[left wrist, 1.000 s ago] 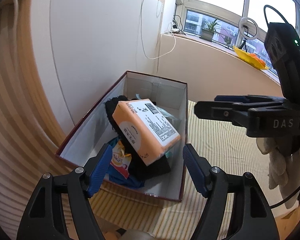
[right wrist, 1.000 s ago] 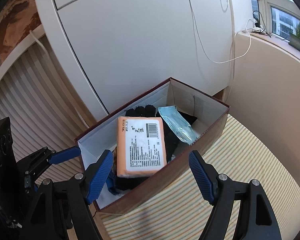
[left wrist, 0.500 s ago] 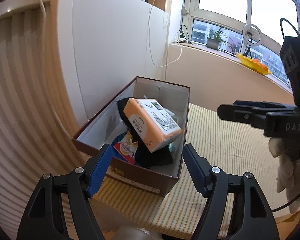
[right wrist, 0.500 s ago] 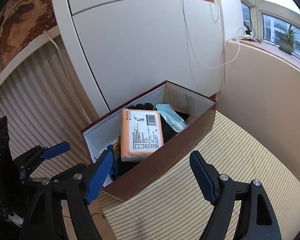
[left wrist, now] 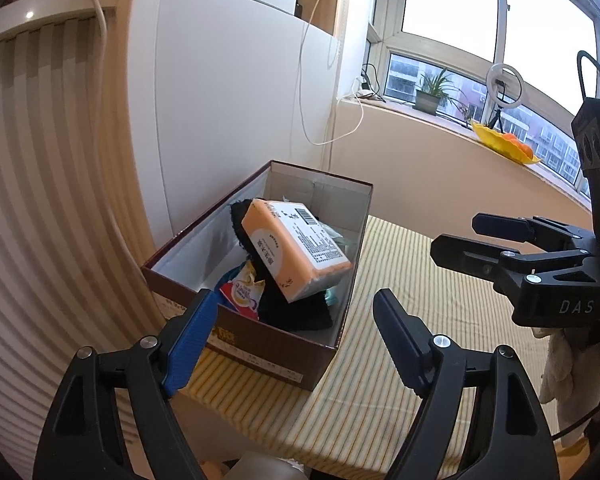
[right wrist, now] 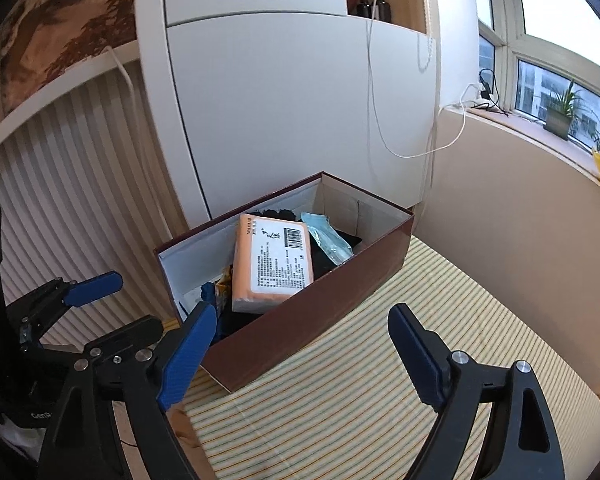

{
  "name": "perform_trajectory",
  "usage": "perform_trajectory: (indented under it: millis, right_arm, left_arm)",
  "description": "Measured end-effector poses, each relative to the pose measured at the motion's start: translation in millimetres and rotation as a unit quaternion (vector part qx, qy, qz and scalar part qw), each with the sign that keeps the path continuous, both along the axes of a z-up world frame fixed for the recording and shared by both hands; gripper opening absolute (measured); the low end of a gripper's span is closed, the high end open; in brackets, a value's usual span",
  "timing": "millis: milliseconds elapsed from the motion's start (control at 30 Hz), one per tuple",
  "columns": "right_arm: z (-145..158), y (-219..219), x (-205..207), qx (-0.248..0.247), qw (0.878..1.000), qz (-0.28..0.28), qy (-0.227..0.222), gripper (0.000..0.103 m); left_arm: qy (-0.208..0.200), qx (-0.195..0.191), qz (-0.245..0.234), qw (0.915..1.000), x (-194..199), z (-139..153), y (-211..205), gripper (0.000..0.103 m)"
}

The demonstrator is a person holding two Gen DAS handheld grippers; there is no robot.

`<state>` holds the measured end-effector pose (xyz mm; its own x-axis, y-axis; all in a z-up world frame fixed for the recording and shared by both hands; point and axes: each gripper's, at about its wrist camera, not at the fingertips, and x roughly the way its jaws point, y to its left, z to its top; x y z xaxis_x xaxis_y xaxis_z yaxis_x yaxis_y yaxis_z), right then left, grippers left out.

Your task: Organize soft objects

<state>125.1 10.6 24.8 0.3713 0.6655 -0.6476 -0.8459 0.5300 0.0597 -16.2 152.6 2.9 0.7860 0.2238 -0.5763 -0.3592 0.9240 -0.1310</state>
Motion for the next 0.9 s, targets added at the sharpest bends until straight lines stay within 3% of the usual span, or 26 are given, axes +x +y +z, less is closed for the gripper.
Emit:
perform_trajectory:
  millis: [900]
  right_arm:
    - [-7, -4, -1, -0.004, 1.000, 0.000, 0.004, 0.088]
  left_arm:
    - [-0.002, -0.003, -0.001, 1.0000, -5, 1, -5, 0.080]
